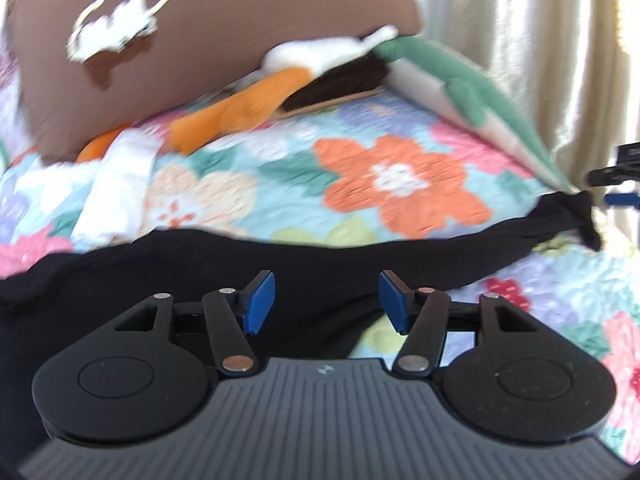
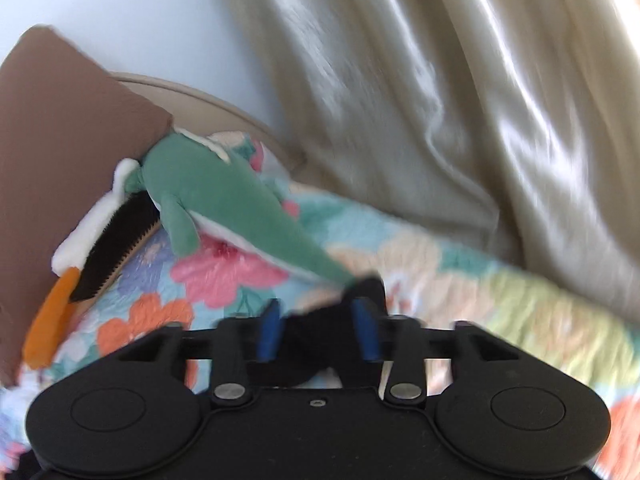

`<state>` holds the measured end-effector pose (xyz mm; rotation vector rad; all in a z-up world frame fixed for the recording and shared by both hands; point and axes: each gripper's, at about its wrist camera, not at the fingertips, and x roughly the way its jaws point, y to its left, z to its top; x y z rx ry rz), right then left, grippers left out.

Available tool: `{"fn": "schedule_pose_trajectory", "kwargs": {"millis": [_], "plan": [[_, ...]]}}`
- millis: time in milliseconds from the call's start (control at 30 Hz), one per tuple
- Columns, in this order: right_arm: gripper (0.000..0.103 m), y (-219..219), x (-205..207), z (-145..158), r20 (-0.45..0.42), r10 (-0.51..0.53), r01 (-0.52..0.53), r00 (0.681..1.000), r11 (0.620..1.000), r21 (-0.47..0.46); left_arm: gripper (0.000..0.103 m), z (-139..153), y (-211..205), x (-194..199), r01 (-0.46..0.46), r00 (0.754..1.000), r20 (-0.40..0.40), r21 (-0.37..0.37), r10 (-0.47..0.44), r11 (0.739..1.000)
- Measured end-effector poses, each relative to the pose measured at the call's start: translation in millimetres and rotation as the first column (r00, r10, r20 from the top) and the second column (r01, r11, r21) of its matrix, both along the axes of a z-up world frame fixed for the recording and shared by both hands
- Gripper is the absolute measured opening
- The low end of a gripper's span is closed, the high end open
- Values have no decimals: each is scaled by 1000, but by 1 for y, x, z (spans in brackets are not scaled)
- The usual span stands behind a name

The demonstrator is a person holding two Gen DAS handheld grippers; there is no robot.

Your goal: Fold clothes

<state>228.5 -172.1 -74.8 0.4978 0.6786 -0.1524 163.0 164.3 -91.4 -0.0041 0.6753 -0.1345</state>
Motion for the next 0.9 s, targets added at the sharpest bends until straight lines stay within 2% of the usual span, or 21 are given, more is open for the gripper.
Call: {"fn": "schedule_pose_trajectory", "kwargs": {"millis": [100,233,333,367,400,500,600,633,700,767,833,900], "plan": [[60,-9,-3,-7,-44,-60,60,997,998,1,64,1,-17,7,49,999,0,-21,-49,999],[60,-10,2,-24,-52,1,2,999,998,62,64,-8,-42,14,65,997,-32,-25,-66,998],[59,-9,6,-35,-64,52,-46,997,995,84,64,-15,-53,13,81,996,-25,-23,-81,996],[52,-4,8,-36,-83,76,-72,994,996,50,64,-17,-57,13,83,996,-23,-4,-84,997],[14,0,10,-37,-101,103,-102,990,995,19,64,-19,-61,13,83,996,-22,22,-83,996],[11,6,8,-20,-117,203,-202,972,979,23,64,-18,-66,9,75,997,-6,63,-75,995],[11,11,-11,25,-71,294,-292,953,956,28,64,-12,-61,3,63,998,17,51,-64,997],[11,8,-19,40,-34,320,-318,947,946,62,64,-10,-58,2,54,998,26,41,-56,998],[11,-7,-33,59,71,354,-361,932,910,204,64,-5,-50,1,36,998,43,19,-37,999],[11,-28,-35,59,168,326,-366,930,846,388,64,-3,-42,3,19,999,41,-13,-18,1000],[12,-43,-24,45,182,249,-308,951,807,504,64,-5,-36,10,-8,1000,23,-40,9,999],[18,-53,-9,23,109,88,-133,990,845,517,64,-8,-31,17,-39,999,2,-57,39,998]]}}
